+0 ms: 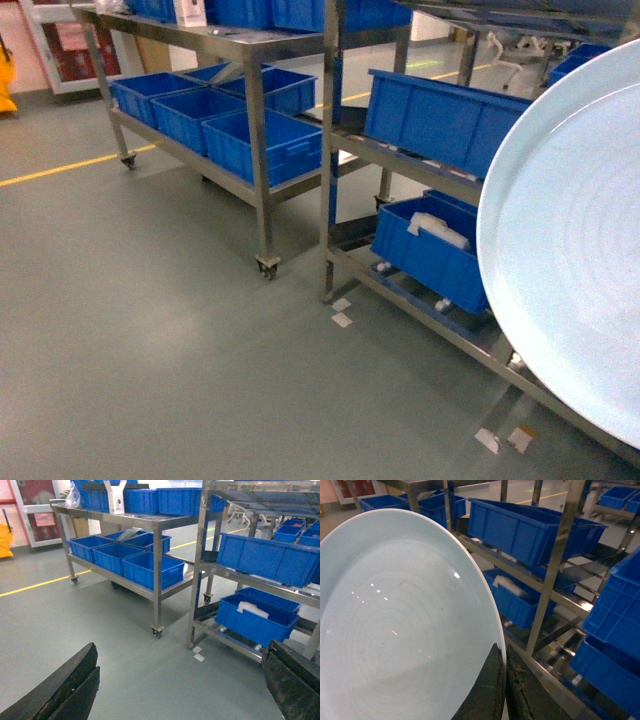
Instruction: Place blue tray on left shelf second layer neatly
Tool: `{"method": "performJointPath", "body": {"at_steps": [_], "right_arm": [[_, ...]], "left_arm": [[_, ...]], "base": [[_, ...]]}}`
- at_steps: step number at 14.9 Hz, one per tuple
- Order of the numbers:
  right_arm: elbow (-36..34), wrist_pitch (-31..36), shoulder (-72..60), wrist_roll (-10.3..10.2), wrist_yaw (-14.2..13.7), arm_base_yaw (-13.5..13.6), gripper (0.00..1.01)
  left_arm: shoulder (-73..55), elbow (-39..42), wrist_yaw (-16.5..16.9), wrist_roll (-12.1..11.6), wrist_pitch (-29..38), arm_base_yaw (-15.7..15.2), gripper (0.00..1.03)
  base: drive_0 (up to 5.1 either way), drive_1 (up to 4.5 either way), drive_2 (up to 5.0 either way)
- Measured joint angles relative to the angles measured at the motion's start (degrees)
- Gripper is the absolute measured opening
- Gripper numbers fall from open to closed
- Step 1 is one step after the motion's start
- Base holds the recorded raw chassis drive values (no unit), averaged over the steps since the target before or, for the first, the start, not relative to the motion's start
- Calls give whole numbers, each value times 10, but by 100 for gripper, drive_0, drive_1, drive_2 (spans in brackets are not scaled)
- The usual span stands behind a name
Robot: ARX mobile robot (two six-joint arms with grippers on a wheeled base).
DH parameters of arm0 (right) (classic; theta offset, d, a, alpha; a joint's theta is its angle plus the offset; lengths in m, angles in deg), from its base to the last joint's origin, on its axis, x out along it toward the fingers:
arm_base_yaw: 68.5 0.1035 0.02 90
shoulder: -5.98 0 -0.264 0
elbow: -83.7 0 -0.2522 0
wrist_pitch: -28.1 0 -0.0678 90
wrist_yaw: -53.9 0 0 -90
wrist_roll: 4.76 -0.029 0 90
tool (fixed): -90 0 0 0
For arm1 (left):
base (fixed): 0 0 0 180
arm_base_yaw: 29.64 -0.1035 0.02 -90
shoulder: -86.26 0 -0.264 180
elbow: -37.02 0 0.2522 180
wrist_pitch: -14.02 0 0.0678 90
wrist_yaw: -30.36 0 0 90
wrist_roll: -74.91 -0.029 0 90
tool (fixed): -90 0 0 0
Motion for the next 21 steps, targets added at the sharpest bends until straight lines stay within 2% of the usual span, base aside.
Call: {"method": "performJointPath", "body": {"at_steps": [15,21], "right_arm": [[0,2,0,0,0,0,2],[0,1,0,0,0,0,2]], "left_arm": [[0,0,0,0,2,0,98],[0,0,0,0,2,0,98]], "base": [[-174,238,-586],[-176,-176,-176]]}}
